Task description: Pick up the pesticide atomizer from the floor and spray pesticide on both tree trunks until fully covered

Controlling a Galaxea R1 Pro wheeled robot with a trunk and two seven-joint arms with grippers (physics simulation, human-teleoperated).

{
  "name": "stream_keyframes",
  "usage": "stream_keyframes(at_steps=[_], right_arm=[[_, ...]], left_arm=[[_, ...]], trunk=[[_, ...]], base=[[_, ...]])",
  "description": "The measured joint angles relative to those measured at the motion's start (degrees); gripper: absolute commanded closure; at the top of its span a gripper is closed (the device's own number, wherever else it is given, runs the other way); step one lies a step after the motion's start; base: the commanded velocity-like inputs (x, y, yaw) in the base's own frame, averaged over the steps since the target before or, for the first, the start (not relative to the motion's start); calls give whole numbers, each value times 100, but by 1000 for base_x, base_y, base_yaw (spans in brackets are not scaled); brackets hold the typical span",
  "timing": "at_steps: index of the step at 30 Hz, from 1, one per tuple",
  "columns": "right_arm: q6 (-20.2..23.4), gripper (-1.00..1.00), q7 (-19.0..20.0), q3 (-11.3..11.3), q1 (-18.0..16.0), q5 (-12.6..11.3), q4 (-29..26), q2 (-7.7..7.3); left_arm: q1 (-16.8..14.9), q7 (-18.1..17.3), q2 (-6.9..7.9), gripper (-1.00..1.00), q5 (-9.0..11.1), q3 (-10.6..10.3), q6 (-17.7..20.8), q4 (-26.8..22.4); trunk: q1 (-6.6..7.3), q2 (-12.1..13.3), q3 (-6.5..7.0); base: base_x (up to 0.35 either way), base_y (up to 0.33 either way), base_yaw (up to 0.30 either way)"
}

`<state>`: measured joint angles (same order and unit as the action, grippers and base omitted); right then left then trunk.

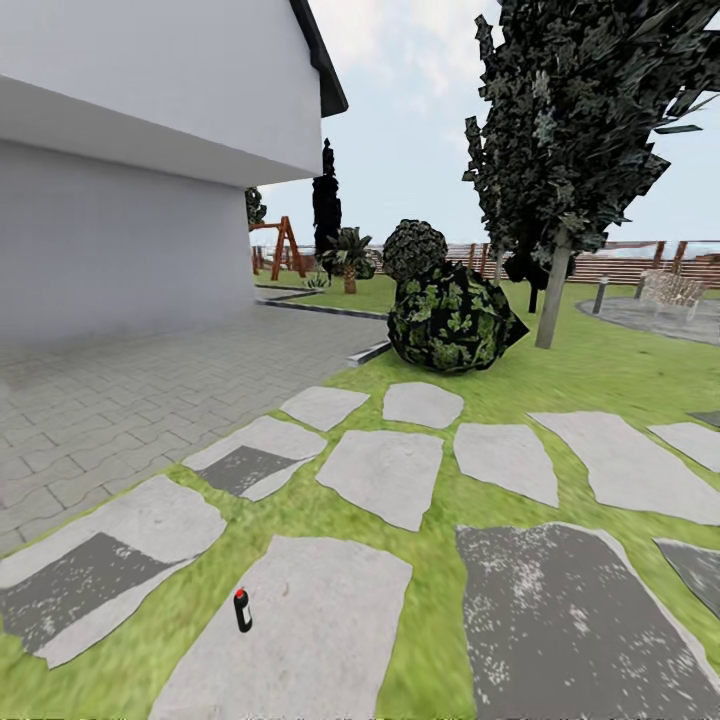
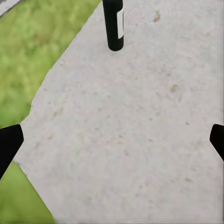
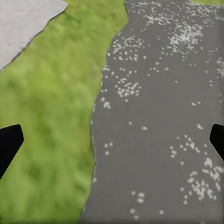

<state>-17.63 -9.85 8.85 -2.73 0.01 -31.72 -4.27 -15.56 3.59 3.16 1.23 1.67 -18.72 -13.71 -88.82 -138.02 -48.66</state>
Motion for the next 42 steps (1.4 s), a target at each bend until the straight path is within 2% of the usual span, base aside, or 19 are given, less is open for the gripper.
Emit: stream_keyframes(at_steps=[17,21,26,29,32,37,38,39,42], right_arm=[[3,-100,-25,-37,-4,7,-54,-8],[6,-100,-21,-40,-35,8,-345,-23],[49,-100,-10,-41,-242,16,-1014,-44],[182,-100,-12,-41,-470,15,-1260,-46],[573,-100,-15,-41,-811,3,-1359,-34],[1166,-100,-16,-40,-1388,-22,-1404,24],[1262,-100,-16,-40,-1537,-23,-1404,75],[1483,-100,-11,-39,-1832,-18,-1400,182],[1648,-100,-4,-41,-2007,-25,-1409,231]], left_arm=[[-42,54,2,-100,1,24,25,-75],[-109,54,10,-100,1,30,32,-151],[-547,16,79,-100,-4,21,95,-283],[-847,3,108,-100,-6,15,111,-294],[-1069,-4,128,-100,-8,7,113,-275],[-1196,-22,151,-100,-1,5,141,-267],[-1205,-28,148,-100,1,6,193,-266],[-1210,-32,137,-100,-4,-6,404,-271],[-1159,-31,128,-100,-76,-28,508,-300]], trunk=[[0,0,0],[0,0,0],[0,0,1],[0,0,1],[0,0,1],[0,0,1],[0,0,1],[0,0,1],[0,0,0]], base=[[-4,-2,0],[0,0,0],[0,0,0],[0,0,0],[0,0,0],[0,0,0],[0,0,0],[0,0,0],[0,0,0]])
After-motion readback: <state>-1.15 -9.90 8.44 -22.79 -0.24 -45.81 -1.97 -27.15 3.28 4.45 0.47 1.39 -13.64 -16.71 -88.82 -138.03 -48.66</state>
